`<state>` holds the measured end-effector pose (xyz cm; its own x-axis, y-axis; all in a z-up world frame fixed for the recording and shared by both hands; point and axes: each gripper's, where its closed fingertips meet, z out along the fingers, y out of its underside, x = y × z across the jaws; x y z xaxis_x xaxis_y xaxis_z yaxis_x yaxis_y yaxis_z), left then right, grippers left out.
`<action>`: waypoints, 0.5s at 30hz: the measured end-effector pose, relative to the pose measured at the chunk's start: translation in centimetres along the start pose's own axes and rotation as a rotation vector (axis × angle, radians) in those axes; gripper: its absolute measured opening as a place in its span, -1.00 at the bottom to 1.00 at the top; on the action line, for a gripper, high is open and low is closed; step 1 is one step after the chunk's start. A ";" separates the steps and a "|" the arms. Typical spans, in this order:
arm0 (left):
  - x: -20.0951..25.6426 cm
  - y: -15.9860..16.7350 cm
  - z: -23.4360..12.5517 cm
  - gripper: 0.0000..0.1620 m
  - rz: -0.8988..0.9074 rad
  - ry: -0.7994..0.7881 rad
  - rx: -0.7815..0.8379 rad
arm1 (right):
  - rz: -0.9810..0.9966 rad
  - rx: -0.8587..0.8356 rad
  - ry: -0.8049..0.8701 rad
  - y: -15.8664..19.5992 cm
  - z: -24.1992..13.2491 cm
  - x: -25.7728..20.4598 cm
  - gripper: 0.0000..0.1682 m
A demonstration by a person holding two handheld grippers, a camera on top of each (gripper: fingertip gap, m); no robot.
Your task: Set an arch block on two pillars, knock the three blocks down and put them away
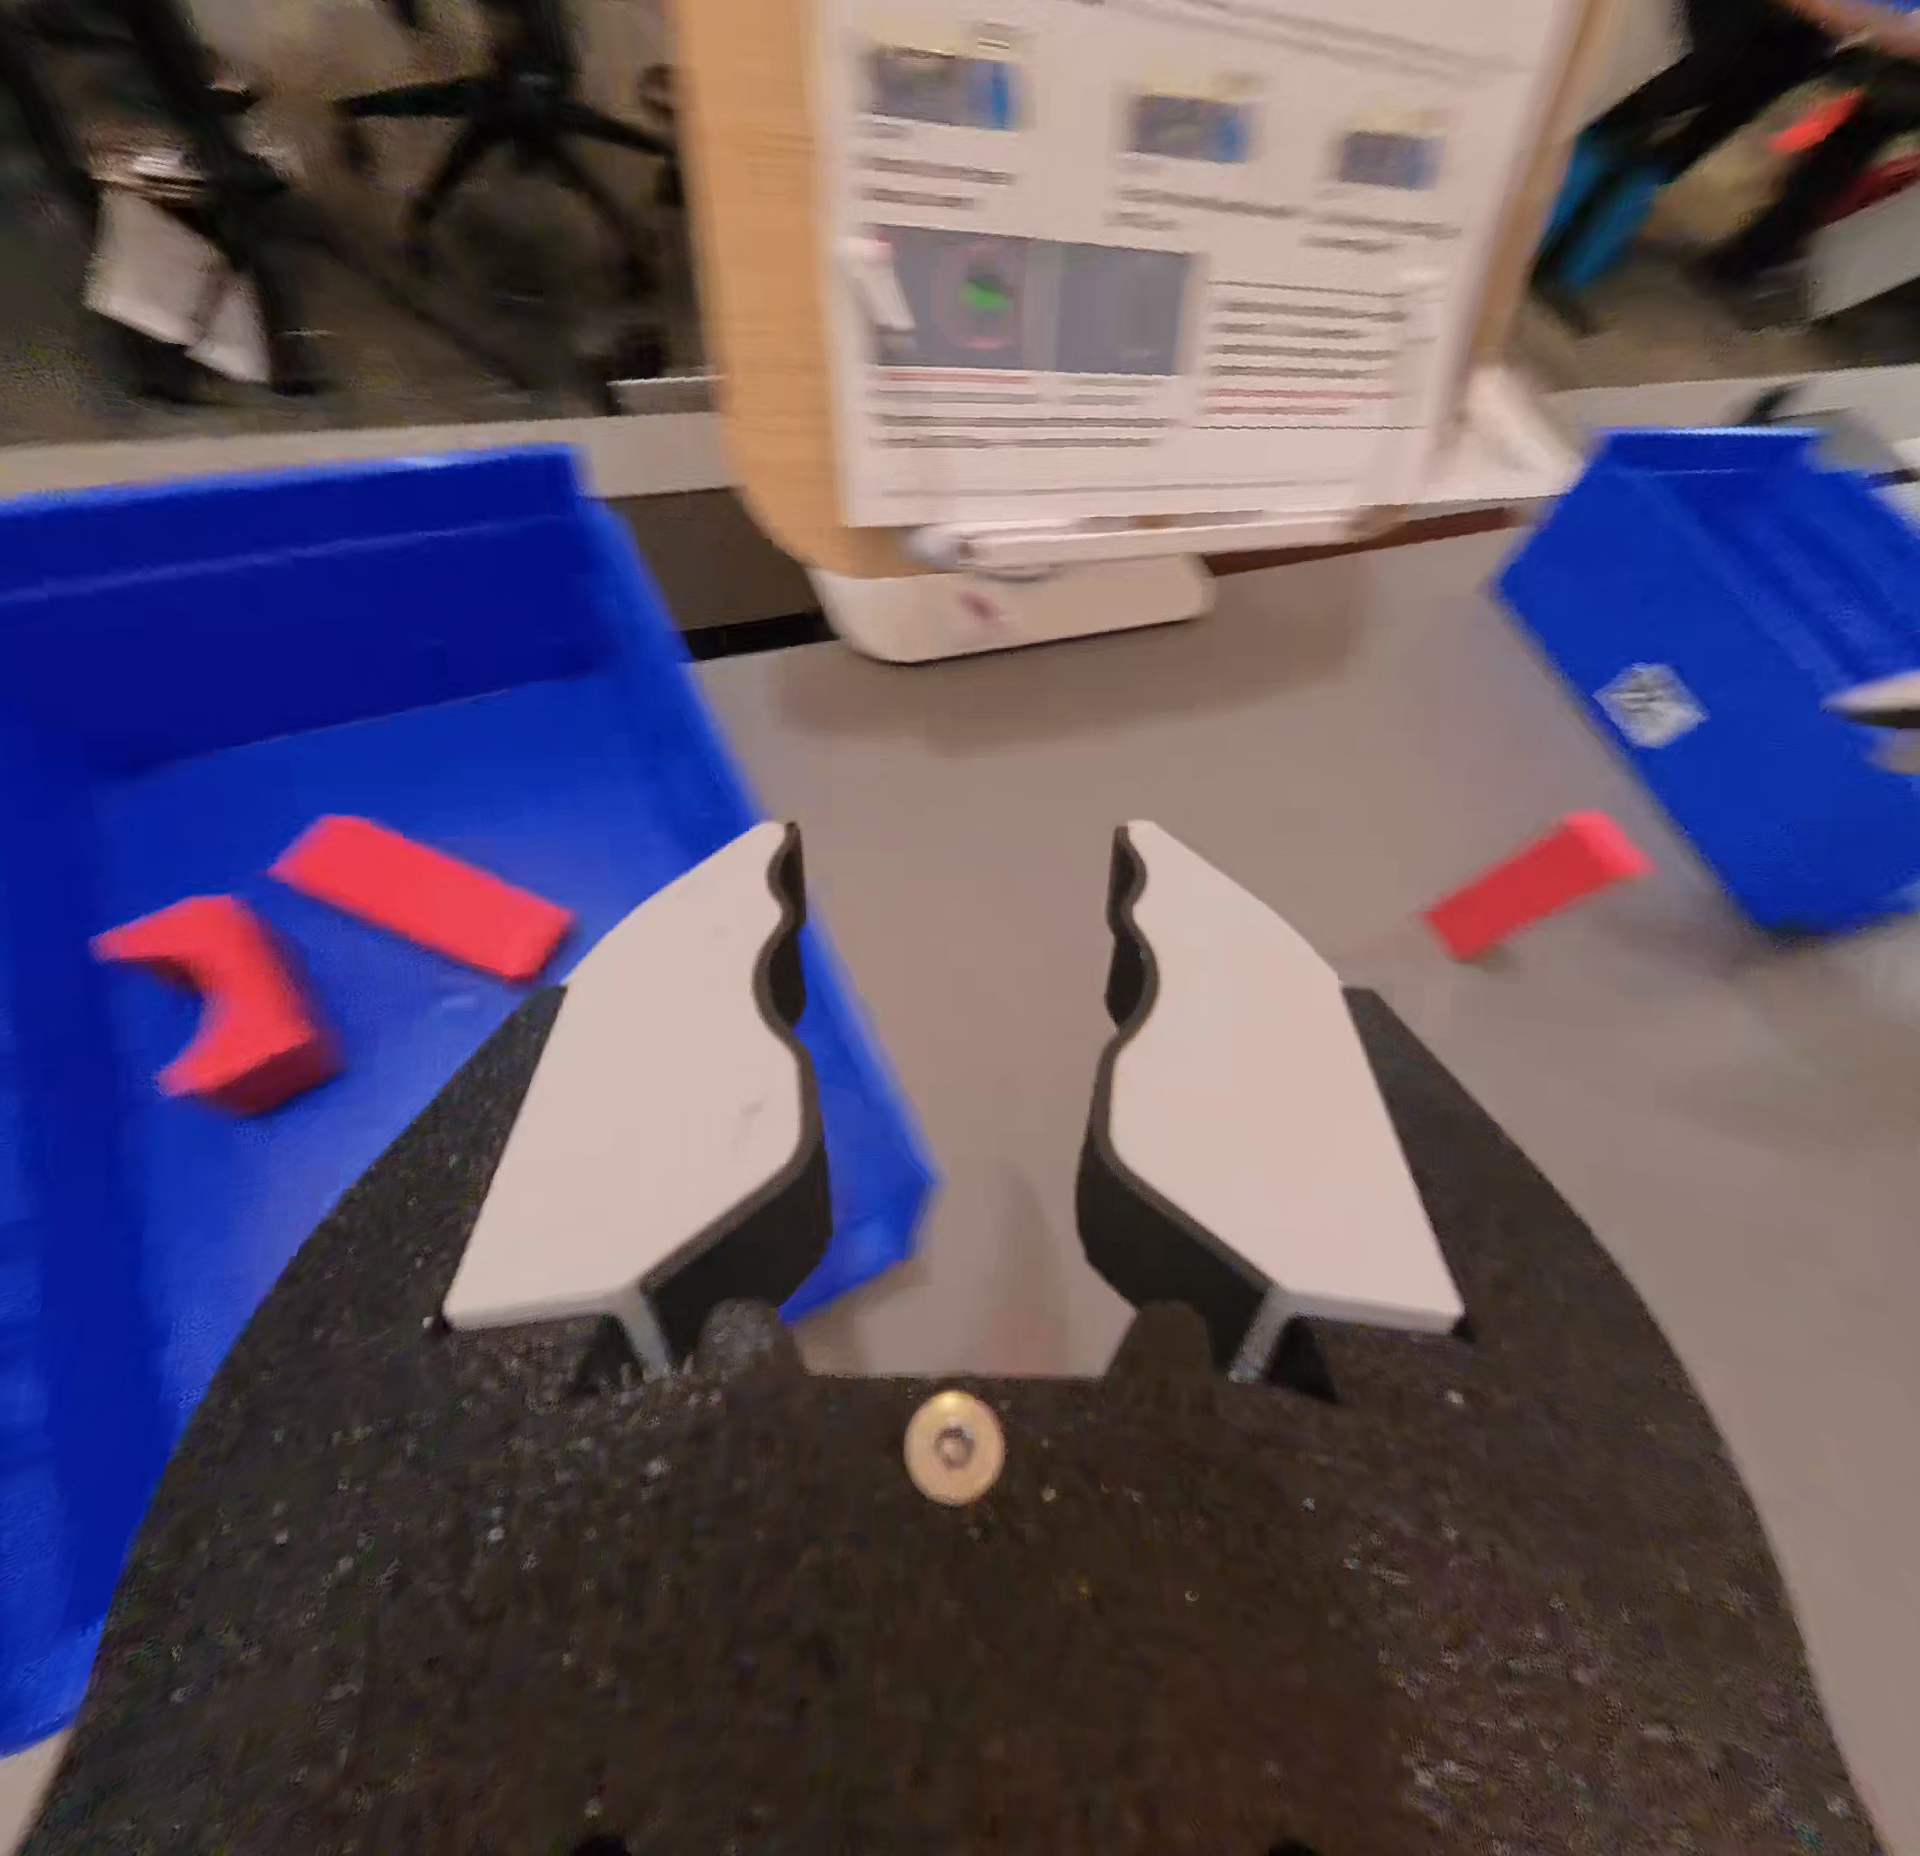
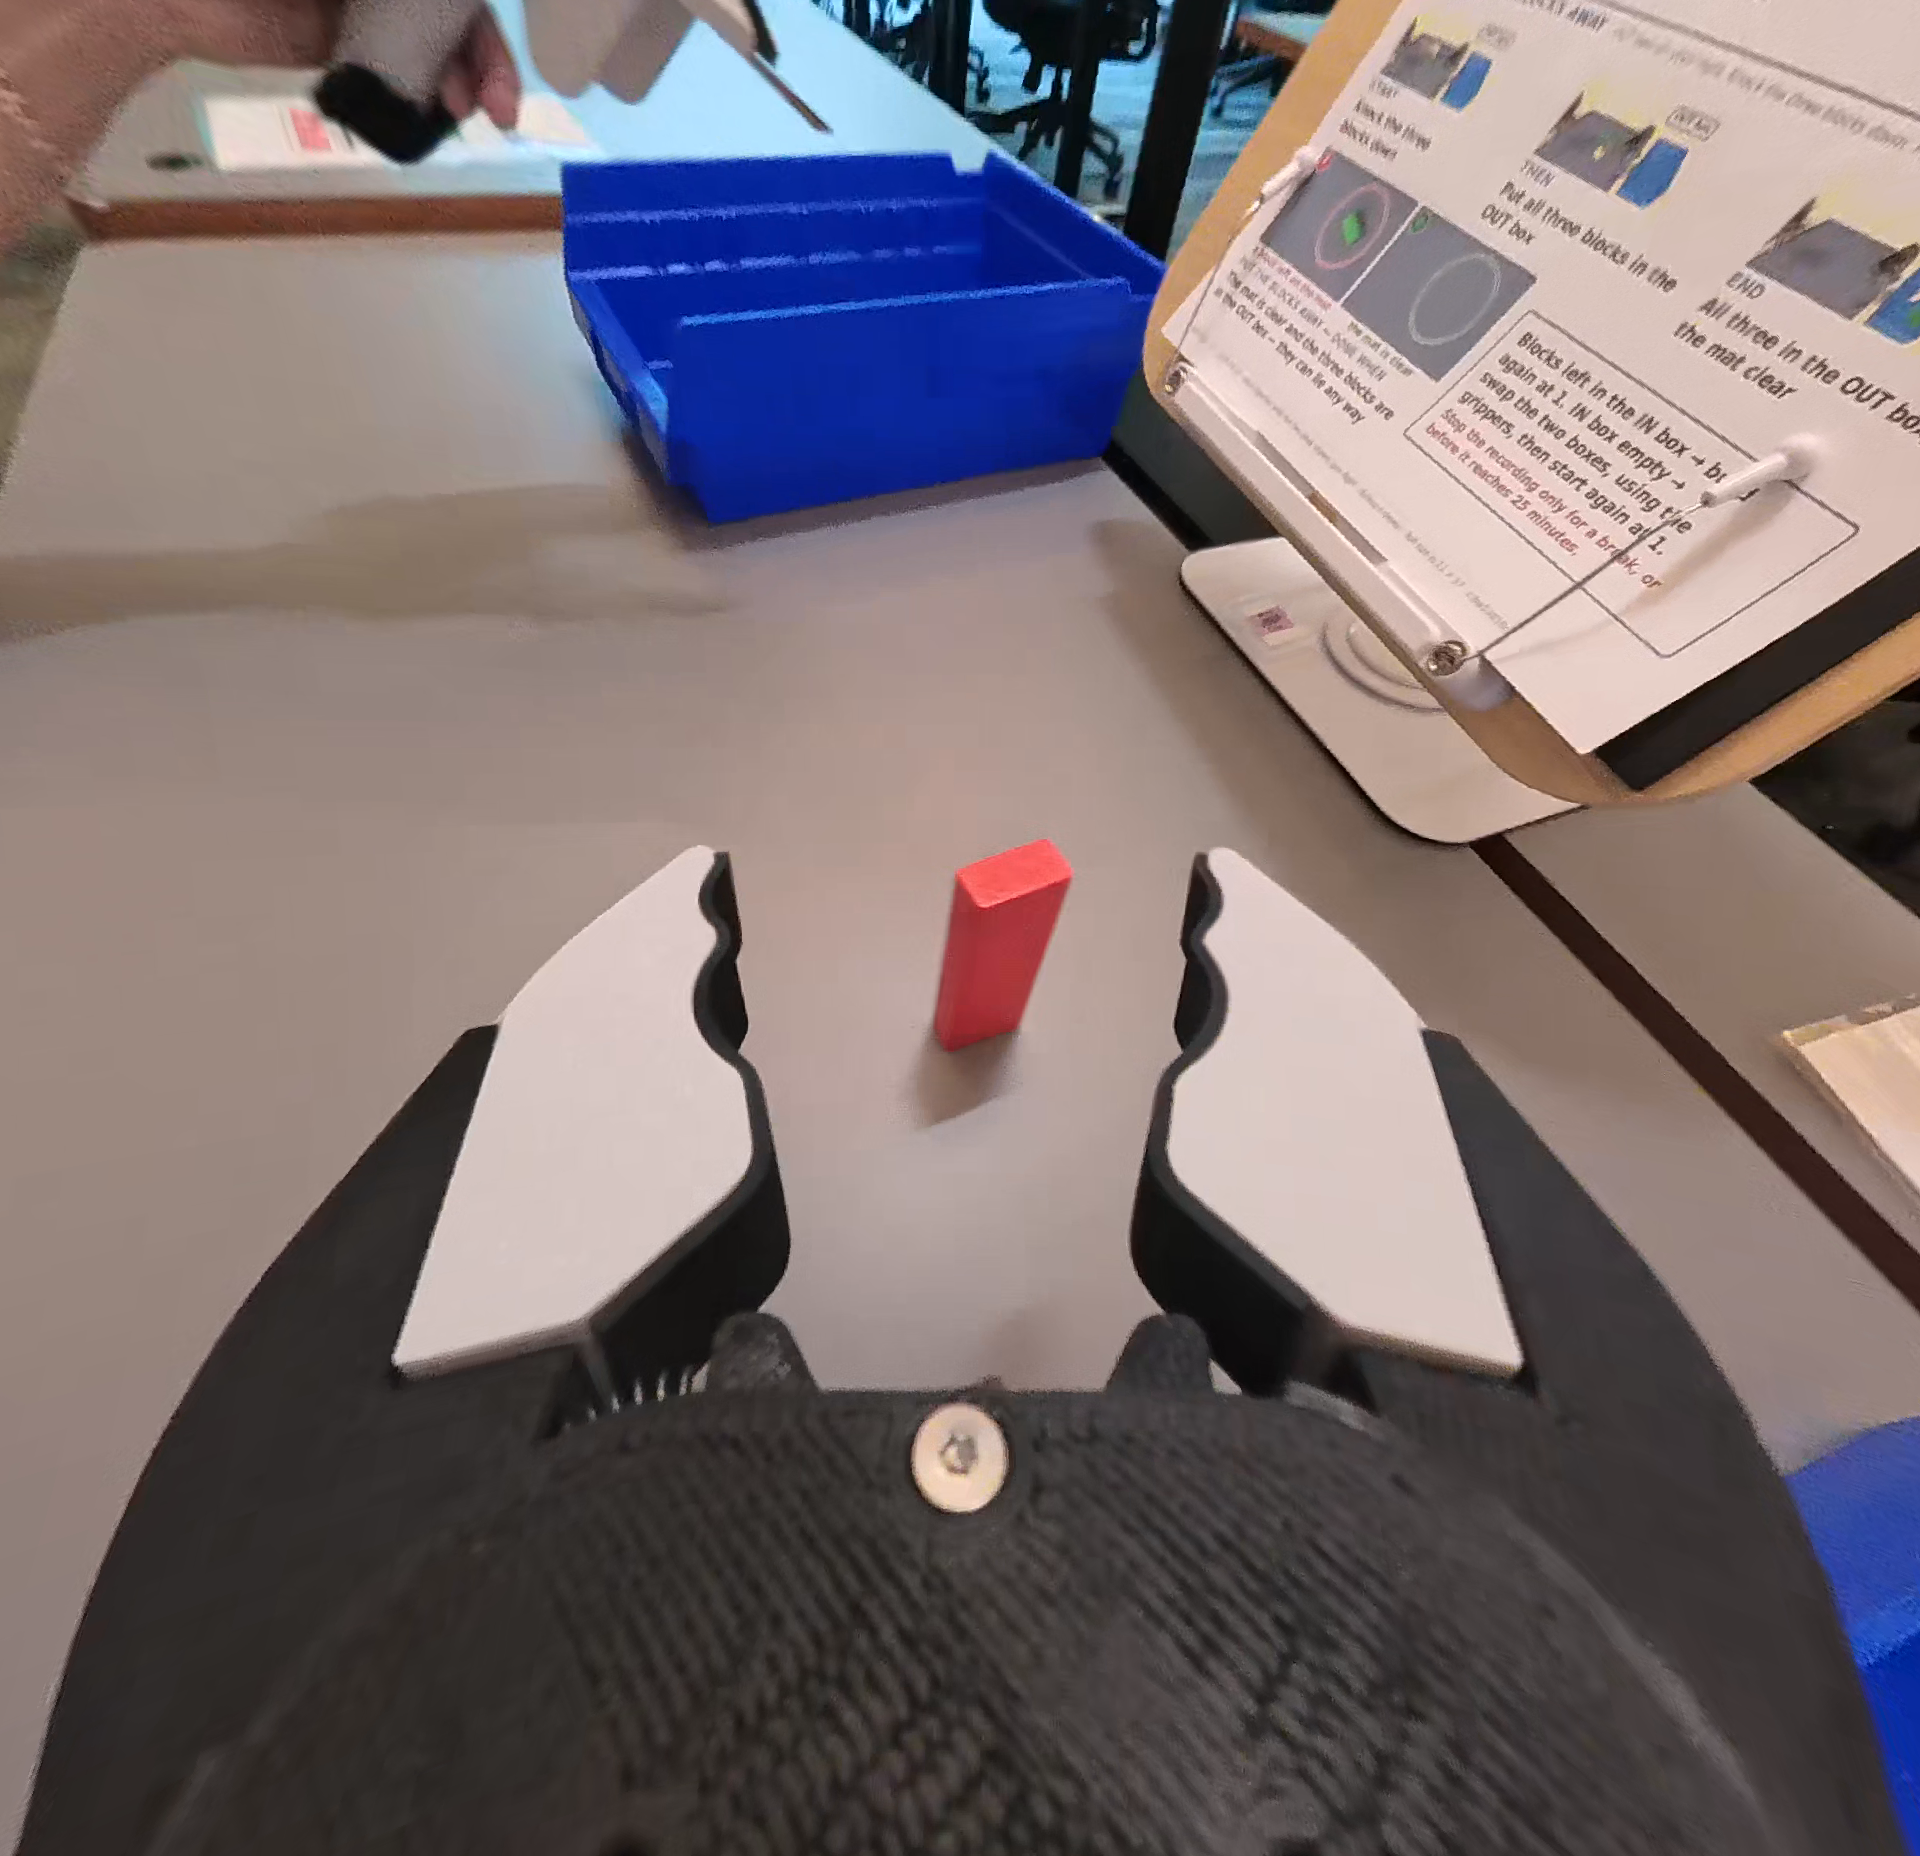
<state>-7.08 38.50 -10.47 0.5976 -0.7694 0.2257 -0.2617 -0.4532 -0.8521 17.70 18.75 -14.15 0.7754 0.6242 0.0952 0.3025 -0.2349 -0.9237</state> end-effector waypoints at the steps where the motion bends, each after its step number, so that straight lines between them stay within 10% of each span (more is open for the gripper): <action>1: -2.3 -0.6 -0.1 -0.31 0.028 -0.066 -0.017 | 0.009 0.016 0.010 -0.1 -0.4 -0.6 -0.04; 8: -10.5 -1.7 2.1 -0.92 0.116 -0.273 -0.139 | 0.052 0.075 0.008 0.3 -2.2 -4.4 -0.03; 15: -14.4 1.4 6.5 -0.56 0.011 -0.410 -0.439 | 0.041 0.182 -0.013 0.0 -4.0 -8.4 0.02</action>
<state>-11.16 51.84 -17.96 0.8137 -0.5785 -0.0571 -0.5061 -0.6568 -0.5590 13.40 10.58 -13.43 0.7772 0.6271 0.0519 0.1646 -0.1230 -0.9787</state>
